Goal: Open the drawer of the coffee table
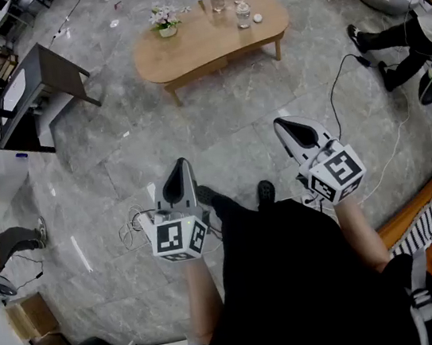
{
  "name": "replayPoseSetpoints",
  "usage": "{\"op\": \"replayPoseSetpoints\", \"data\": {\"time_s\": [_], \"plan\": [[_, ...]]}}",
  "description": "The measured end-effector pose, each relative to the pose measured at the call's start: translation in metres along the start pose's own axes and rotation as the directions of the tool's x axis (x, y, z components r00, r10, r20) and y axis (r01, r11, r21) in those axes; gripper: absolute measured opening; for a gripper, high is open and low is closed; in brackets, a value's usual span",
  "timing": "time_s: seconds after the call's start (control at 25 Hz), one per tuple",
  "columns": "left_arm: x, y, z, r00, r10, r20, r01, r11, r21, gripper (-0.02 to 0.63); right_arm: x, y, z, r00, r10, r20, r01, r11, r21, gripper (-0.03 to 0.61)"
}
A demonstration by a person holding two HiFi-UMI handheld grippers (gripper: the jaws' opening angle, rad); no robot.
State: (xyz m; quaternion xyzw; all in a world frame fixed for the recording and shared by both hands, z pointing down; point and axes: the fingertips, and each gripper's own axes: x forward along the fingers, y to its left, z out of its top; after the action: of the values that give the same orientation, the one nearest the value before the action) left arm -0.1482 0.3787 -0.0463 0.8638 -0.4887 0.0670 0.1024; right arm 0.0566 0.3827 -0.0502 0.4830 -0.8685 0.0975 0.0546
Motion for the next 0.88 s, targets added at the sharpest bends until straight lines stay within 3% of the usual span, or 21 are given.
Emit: {"op": "replayPoseSetpoints", "data": {"time_s": [0.56, 0.88], "plan": [[-0.007, -0.041, 0.0, 1.0, 0.013, -0.013, -0.012, 1.0, 0.006, 0.012, -0.036, -0.007, -0.006, 0.999, 0.031, -0.016, -0.031, 0.999, -0.017, 0.012], [-0.023, -0.04, -0.011, 0.997, 0.034, -0.063, -0.034, 0.999, -0.004, 0.012, -0.033, -0.02, -0.028, 0.999, -0.005, -0.051, 0.01, 0.996, 0.092, 0.012]]}}
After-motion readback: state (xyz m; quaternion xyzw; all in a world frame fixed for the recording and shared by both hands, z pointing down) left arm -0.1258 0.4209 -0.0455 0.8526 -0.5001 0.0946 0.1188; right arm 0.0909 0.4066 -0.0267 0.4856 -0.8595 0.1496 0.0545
